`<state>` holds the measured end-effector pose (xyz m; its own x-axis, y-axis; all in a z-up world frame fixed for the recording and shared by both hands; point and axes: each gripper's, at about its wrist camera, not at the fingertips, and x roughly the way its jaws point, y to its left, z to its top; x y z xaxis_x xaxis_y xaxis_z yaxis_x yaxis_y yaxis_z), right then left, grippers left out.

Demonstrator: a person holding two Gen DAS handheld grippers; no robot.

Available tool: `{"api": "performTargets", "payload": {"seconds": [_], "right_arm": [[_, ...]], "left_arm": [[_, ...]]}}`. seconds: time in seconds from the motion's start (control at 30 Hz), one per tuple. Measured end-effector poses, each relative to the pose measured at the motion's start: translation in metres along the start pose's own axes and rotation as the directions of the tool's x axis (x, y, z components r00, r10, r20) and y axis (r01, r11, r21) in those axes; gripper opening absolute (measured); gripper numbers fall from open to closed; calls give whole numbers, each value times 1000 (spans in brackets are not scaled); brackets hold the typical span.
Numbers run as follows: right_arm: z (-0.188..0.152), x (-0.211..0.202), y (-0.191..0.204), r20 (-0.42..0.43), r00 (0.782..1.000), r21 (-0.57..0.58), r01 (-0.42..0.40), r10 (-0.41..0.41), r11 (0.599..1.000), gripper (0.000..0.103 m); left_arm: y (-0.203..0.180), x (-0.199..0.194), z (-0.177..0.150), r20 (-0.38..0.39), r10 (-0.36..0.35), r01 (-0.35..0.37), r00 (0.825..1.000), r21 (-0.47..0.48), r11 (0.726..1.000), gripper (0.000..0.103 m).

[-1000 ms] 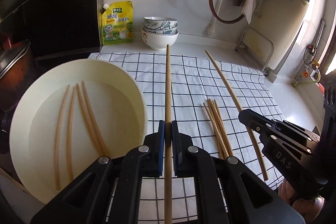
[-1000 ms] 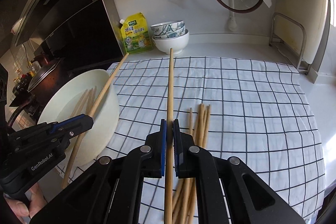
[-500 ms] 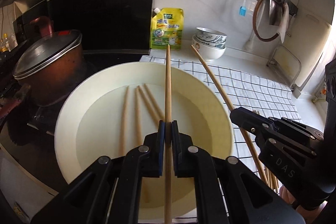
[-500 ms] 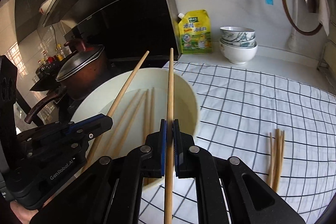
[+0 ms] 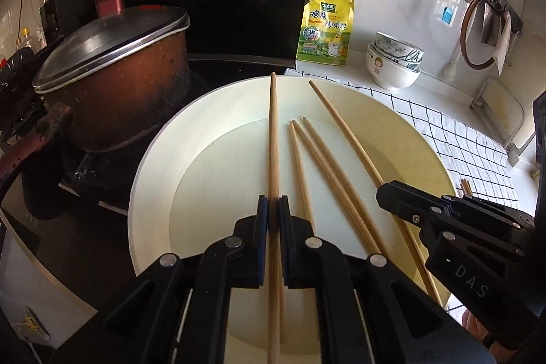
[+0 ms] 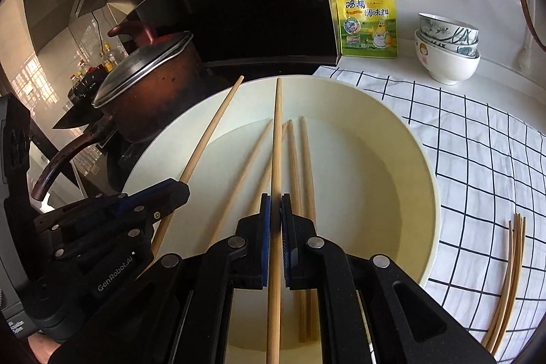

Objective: Organize utensils
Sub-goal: 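Lower the right tool's chopstick into the water and open it while the left tool releases its chopstick, then withdraw both open tools from the basin back over the chopstick pile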

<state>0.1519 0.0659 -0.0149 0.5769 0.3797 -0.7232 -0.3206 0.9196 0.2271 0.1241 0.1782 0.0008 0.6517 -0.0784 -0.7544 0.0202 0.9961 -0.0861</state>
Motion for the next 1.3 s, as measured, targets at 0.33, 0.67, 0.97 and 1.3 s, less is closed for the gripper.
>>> {"api": "performTargets", "payload": {"seconds": [0.33,0.67,0.97,1.3], "right_arm": [[-6,13,-12,-40,999,33,30,-29,999,6],[-7,-2,-13,-5,999,30,38,-38,999,9],[-14,-19,-15,17,999,34,27,-28,999,10],[-27,-42,-29,48,999,62,17,-20,998,11]], "left_arm": [[5,17,-4,-40,-14,13,999,-25,1000,8],[9,4,-6,-8,11,-11,1000,-45,999,43],[5,-9,-12,1,15,-15,1000,-52,999,43],[-16,-18,-17,1,17,-17,1000,-24,1000,44]]}}
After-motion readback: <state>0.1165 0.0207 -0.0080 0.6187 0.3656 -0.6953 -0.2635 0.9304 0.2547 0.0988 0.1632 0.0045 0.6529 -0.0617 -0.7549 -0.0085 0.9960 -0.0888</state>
